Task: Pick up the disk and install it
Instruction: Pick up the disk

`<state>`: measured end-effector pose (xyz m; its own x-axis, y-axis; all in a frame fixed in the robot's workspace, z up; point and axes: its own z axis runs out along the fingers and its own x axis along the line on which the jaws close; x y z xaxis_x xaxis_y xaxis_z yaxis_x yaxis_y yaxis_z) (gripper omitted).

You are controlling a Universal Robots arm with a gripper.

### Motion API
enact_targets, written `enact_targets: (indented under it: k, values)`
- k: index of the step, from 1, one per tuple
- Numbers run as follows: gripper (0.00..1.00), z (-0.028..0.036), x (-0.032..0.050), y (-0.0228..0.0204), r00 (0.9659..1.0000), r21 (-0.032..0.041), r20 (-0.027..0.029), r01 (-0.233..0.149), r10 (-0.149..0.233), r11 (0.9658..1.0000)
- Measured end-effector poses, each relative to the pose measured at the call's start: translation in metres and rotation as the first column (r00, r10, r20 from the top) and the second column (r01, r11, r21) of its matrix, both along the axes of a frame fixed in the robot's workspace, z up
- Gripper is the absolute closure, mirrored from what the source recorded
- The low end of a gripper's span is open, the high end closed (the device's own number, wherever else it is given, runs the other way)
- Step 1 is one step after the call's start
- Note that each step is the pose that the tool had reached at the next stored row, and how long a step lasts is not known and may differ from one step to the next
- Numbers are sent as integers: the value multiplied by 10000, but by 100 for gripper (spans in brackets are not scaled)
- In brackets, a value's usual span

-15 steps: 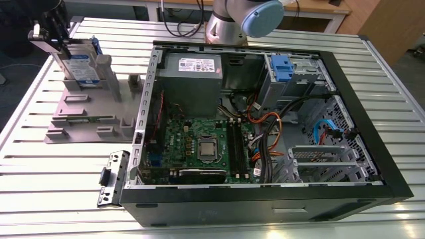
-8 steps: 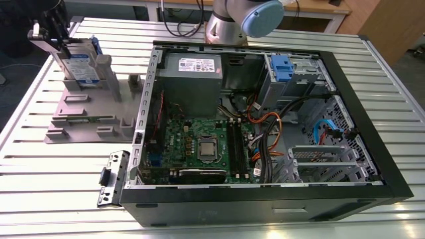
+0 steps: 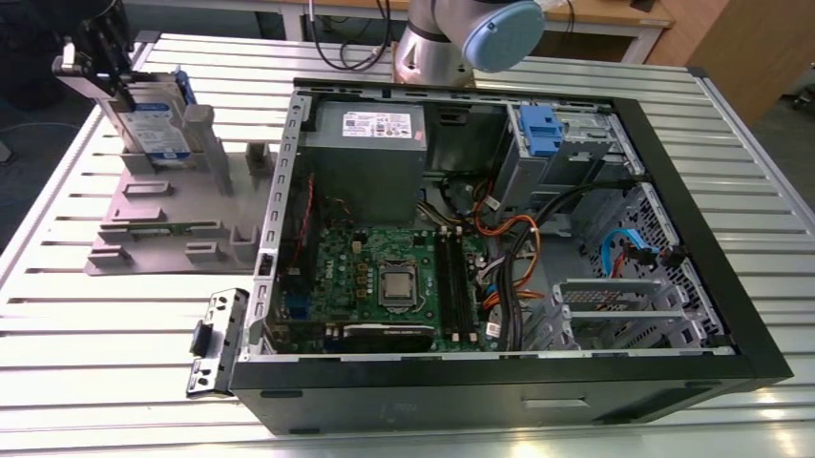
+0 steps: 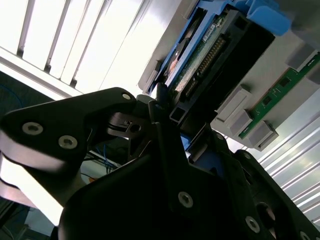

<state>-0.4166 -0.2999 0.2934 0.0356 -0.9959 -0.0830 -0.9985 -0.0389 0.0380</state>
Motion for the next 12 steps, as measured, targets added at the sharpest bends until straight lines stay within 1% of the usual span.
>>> enact_targets:
  k: [12]
  values:
    - [64,30,0,0,10000,0,0,0,0,10000]
